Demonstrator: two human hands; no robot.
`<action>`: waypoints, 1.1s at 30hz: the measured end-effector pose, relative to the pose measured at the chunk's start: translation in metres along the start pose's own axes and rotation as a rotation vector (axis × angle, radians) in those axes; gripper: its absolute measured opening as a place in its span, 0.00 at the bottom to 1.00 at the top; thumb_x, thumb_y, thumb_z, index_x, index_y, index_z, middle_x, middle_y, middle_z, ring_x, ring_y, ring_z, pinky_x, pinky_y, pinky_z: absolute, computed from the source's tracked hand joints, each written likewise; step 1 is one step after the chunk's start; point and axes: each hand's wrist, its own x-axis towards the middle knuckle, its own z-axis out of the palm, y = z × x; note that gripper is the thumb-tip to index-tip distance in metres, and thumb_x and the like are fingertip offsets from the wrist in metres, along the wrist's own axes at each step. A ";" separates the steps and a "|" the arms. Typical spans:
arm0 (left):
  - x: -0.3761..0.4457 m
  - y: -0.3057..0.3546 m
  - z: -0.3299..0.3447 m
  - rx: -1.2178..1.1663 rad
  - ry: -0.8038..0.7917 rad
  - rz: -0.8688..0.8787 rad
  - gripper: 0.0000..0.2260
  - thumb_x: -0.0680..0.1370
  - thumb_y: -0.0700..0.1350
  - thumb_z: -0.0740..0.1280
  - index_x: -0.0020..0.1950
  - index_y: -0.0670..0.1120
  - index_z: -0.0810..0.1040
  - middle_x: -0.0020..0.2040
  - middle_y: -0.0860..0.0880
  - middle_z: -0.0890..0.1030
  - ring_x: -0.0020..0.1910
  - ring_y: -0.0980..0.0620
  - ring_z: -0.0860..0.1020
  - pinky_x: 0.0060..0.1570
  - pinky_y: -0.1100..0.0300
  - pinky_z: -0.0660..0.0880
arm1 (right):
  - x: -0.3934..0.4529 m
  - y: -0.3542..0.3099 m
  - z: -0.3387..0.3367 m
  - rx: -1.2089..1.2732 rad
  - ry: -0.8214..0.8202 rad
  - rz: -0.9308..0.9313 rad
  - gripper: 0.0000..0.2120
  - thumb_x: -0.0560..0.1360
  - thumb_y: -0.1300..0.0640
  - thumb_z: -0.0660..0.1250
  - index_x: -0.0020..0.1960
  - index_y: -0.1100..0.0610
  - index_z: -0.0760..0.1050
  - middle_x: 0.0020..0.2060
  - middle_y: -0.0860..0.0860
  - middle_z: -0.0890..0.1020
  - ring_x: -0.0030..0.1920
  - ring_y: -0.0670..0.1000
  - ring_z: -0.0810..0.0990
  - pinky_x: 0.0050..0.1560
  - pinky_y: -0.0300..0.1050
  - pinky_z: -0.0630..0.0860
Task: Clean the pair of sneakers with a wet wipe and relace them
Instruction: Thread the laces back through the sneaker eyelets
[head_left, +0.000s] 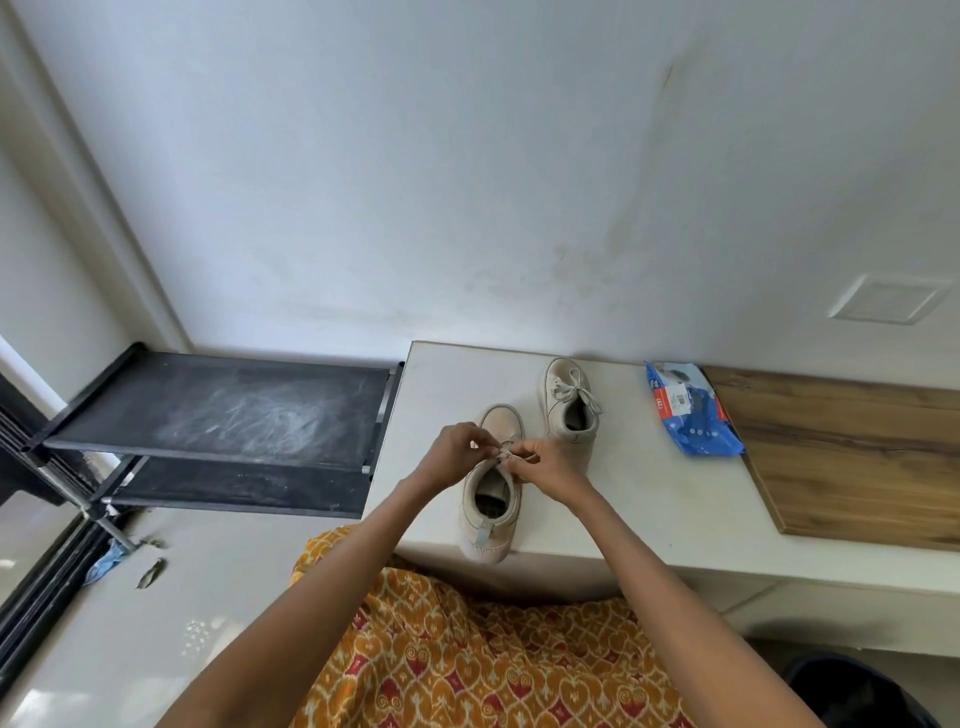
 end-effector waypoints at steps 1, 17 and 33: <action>0.001 0.000 -0.001 -0.003 -0.010 -0.006 0.05 0.74 0.42 0.71 0.47 0.43 0.83 0.45 0.47 0.83 0.42 0.57 0.76 0.41 0.73 0.66 | 0.001 0.001 0.002 -0.027 0.027 -0.009 0.08 0.75 0.62 0.68 0.52 0.62 0.80 0.38 0.52 0.80 0.37 0.46 0.78 0.41 0.36 0.78; -0.004 0.006 -0.019 -0.336 -0.096 -0.198 0.10 0.77 0.46 0.67 0.40 0.43 0.84 0.34 0.52 0.82 0.30 0.65 0.75 0.35 0.70 0.70 | 0.005 0.002 0.023 -0.372 0.320 -0.124 0.05 0.74 0.56 0.67 0.47 0.58 0.76 0.40 0.53 0.84 0.42 0.54 0.82 0.42 0.47 0.76; 0.004 0.002 -0.018 -0.448 -0.268 -0.310 0.06 0.79 0.41 0.64 0.43 0.43 0.78 0.34 0.49 0.77 0.32 0.56 0.74 0.32 0.66 0.72 | -0.002 0.007 0.024 -0.390 0.329 -0.224 0.05 0.75 0.58 0.66 0.46 0.57 0.70 0.39 0.51 0.80 0.41 0.54 0.80 0.38 0.51 0.76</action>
